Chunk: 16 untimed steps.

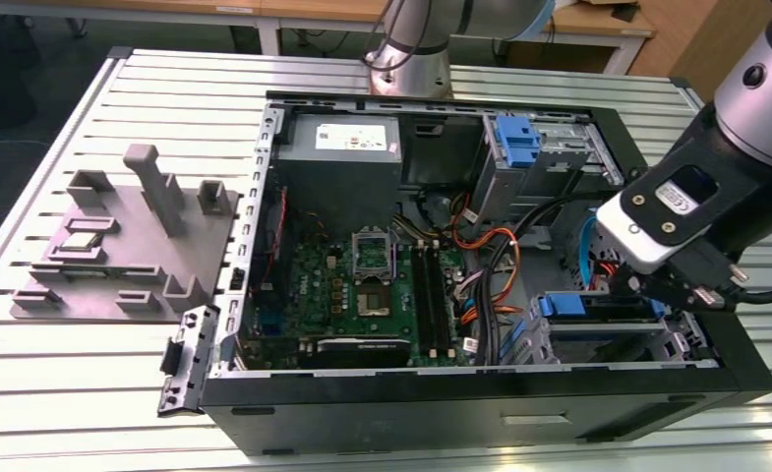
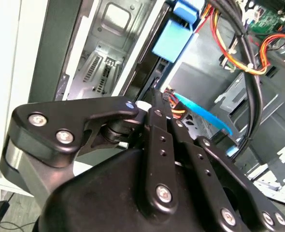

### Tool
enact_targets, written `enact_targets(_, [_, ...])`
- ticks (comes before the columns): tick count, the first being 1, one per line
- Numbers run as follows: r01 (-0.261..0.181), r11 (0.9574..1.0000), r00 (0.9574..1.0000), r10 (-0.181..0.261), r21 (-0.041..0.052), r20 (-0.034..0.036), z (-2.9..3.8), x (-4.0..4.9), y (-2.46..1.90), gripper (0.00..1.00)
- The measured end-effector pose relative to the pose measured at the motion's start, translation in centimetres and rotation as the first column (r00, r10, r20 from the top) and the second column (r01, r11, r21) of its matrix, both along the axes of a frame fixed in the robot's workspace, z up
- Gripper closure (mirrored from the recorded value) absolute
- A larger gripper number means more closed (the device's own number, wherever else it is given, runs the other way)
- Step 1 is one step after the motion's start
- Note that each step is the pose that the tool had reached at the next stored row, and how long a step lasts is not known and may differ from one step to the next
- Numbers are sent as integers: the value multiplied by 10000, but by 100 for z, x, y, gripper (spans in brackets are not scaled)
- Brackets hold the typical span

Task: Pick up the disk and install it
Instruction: 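Insert the second disk wire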

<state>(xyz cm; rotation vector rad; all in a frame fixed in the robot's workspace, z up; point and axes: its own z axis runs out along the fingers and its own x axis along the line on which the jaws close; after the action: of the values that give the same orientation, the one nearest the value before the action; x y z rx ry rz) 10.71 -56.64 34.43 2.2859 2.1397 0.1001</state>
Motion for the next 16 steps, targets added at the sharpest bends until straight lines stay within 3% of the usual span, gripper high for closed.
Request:
enact_targets(7, [-1, 10000, 10000, 1, 3, 0, 50, -53, 12, 90])
enact_targets(16, [1, 10000, 10000, -1, 4, 0, 215, -59, 73, 90])
